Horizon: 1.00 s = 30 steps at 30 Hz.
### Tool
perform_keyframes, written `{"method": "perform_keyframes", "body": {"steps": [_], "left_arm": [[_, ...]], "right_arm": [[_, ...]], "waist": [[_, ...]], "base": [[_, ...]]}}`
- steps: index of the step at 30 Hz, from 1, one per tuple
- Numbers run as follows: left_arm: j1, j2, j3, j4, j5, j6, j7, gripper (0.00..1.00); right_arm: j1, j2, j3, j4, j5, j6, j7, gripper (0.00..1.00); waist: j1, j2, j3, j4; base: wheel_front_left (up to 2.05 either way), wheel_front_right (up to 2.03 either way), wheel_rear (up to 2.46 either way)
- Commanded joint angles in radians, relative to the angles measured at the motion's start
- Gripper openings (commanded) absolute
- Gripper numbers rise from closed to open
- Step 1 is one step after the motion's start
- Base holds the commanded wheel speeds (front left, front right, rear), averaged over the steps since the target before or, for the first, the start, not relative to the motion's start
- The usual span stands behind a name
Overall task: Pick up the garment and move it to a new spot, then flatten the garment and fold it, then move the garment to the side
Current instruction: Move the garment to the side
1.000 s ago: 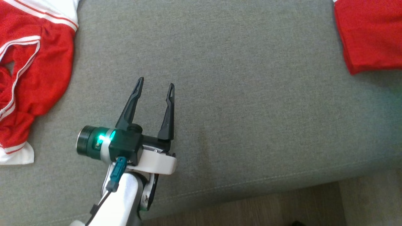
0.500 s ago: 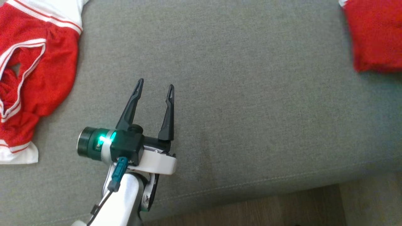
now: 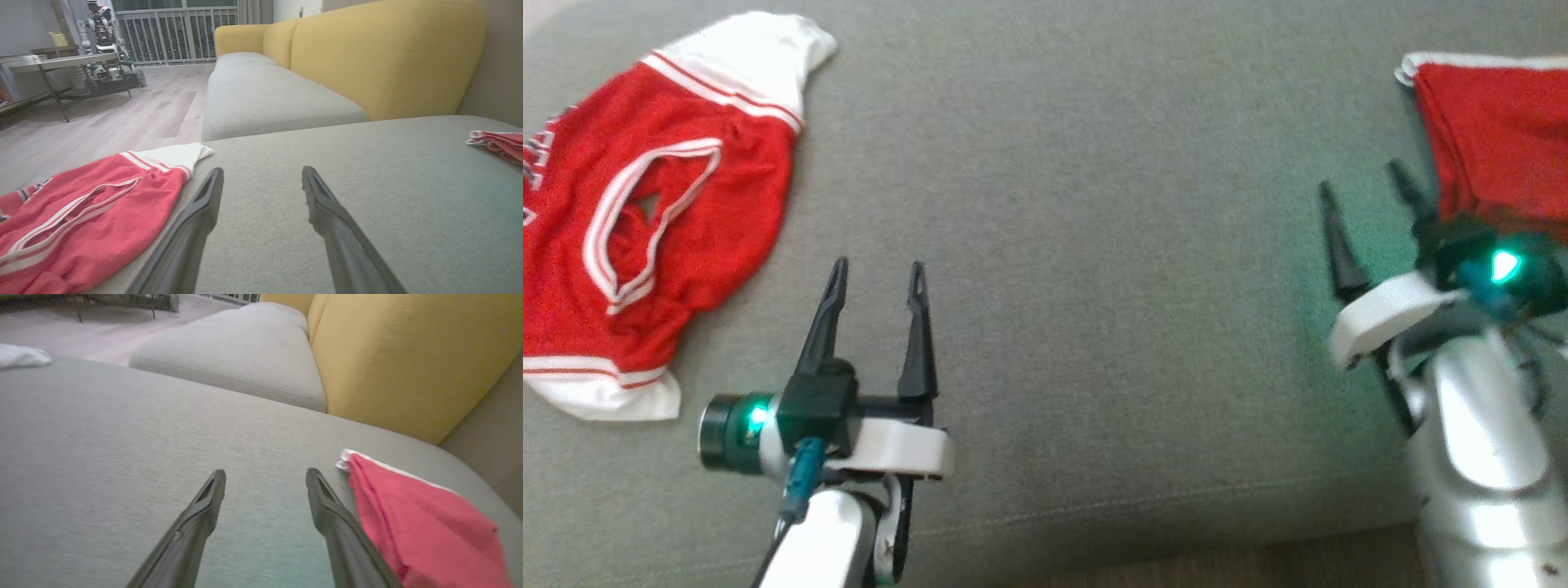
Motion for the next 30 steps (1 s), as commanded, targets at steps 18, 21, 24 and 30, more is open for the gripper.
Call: {"method": "perform_keyframes", "body": {"steps": [18,21,24,30], "left_arm": [[0.143,-0.005,0.107,-0.131,-0.049,-0.007,-0.005,1.00],[0.173,-0.005,0.126,-0.145,-0.041,-0.015,-0.005,1.00],[0.205,-0.003,0.145,-0.159,-0.024,-0.025,-0.005,1.00],[0.246,0.001,0.160,-0.150,-0.002,-0.041,-0.005,1.00]], "right_arm": [[0.363,0.056,0.109,-0.424,0.310,0.000,-0.038,1.00],[0.414,0.057,0.104,-0.443,0.305,0.000,-0.039,1.00],[0.449,0.057,0.113,-0.451,0.297,0.000,-0.039,1.00],[0.490,0.058,0.145,-0.457,0.294,0.000,-0.039,1.00]], "waist": [[0.0000,0.0000,-0.196,0.122],[0.0000,0.0000,-0.227,0.120],[0.0000,0.0000,-0.250,0.113],[0.0000,0.0000,-0.271,0.099]], "base": [[0.00,0.00,0.00],[0.00,0.00,0.00],[0.00,0.00,0.00],[0.00,0.00,0.00]]}}
